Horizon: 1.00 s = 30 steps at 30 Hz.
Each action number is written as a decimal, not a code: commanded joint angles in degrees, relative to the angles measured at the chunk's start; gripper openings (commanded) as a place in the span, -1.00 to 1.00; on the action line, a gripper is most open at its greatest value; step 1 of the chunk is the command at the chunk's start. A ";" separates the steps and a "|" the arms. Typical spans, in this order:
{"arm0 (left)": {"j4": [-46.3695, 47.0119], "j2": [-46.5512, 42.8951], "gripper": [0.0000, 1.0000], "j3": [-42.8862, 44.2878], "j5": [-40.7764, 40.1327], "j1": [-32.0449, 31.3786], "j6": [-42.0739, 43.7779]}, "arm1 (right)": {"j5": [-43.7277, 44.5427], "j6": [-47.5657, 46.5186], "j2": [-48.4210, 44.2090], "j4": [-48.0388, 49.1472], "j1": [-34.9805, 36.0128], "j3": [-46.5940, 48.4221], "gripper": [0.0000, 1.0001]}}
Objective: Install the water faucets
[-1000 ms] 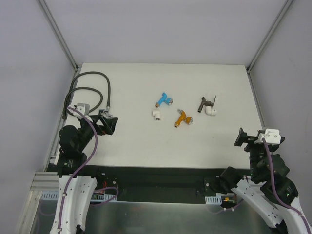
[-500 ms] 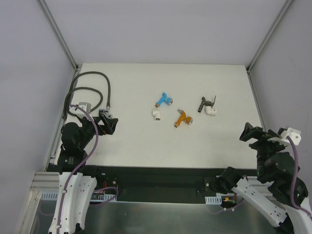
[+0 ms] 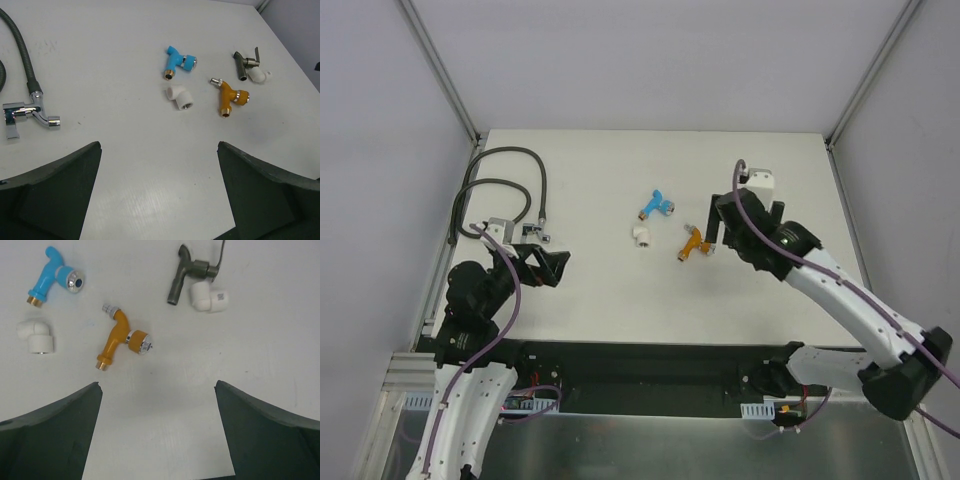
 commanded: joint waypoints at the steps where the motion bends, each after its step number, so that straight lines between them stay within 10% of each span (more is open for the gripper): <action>1: -0.70 -1.02 0.98 1.71 -2.58 -2.06 1.35 | -12.68 10.18 8.45 0.36 -2.64 4.22 0.98; 30: -2.99 -2.77 0.98 1.98 -4.61 -8.31 3.55 | -14.72 29.80 48.02 2.21 -2.91 15.21 0.21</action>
